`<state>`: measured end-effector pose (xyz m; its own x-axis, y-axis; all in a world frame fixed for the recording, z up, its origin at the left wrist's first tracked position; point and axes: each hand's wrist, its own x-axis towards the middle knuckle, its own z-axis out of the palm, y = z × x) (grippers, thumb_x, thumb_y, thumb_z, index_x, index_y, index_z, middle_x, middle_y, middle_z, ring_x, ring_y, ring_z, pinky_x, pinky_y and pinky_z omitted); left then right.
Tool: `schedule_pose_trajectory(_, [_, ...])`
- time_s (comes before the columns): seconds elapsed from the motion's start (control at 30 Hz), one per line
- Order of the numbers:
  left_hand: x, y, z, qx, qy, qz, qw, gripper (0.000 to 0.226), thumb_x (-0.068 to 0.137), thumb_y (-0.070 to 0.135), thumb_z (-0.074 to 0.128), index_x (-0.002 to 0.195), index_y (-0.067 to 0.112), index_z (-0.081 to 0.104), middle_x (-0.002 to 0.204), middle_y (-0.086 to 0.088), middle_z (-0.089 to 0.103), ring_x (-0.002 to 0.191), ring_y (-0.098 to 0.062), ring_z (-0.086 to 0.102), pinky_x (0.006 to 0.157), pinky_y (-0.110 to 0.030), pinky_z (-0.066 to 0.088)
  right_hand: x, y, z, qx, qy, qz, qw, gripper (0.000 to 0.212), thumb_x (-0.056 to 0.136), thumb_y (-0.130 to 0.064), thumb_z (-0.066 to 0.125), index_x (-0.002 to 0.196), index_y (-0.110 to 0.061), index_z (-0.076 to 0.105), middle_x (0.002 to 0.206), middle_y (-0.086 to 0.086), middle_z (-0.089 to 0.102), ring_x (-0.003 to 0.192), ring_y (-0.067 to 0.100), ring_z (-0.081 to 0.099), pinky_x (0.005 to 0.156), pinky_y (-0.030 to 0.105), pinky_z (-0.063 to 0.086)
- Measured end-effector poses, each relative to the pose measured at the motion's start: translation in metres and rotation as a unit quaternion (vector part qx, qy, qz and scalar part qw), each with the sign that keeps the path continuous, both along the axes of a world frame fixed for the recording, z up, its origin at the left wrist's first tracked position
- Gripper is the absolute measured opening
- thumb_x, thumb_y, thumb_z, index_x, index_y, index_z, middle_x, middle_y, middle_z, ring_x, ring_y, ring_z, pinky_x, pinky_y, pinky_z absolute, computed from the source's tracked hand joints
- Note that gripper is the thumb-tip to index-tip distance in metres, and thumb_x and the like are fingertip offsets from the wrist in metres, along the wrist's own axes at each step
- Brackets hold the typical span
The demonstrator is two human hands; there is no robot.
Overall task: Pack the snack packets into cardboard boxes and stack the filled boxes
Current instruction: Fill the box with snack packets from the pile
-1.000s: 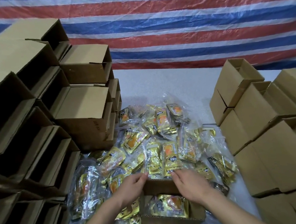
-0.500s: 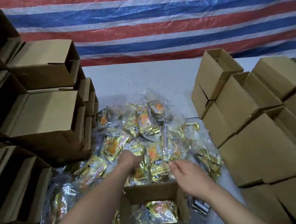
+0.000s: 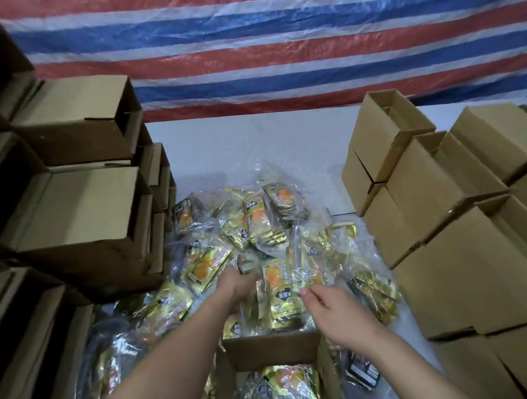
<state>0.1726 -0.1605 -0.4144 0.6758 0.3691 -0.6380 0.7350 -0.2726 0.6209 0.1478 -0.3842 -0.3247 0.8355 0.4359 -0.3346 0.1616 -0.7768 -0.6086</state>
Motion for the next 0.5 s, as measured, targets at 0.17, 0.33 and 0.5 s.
schedule_pose_trajectory(0.17, [-0.019, 0.021, 0.047, -0.049, -0.106, 0.057, 0.991, 0.034, 0.09, 0.016, 0.066, 0.117, 0.007, 0.046, 0.103, -0.014, 0.066, 0.083, -0.026, 0.07, 0.07, -0.045, 0.062, 0.011, 0.033, 0.014, 0.057, 0.009, -0.002, 0.998, 0.043, 0.102, -0.054, 0.036, 0.082, -0.026, 0.061, 0.07, -0.003, 0.063, 0.062, 0.01, 0.059, 0.065, 0.033, 0.05])
schedule_pose_trajectory(0.33, [-0.042, 0.04, 0.098, -0.054, -0.197, 0.082, 0.975, 0.022, 0.088, 0.021, 0.068, 0.109, 0.017, 0.066, 0.1, -0.006, 0.073, 0.089, -0.022, 0.071, 0.079, -0.039, 0.061, 0.02, 0.068, 0.032, 0.127, 0.054, -0.051, 0.989, 0.024, 0.103, -0.05, 0.04, 0.102, -0.037, 0.061, 0.091, -0.013, 0.066, 0.084, 0.006, 0.063, 0.072, 0.026, 0.051])
schedule_pose_trajectory(0.5, [-0.061, 0.043, 0.153, -0.114, -0.274, 0.067, 0.952, 0.023, 0.091, 0.038, 0.069, 0.106, 0.02, 0.069, 0.096, -0.001, 0.076, 0.091, -0.021, 0.073, 0.091, -0.049, 0.057, 0.021, 0.098, 0.045, 0.21, 0.161, -0.116, 0.957, 0.049, 0.099, -0.063, 0.038, 0.136, -0.033, 0.05, 0.128, -0.014, 0.057, 0.112, 0.007, 0.053, 0.095, 0.035, 0.045])
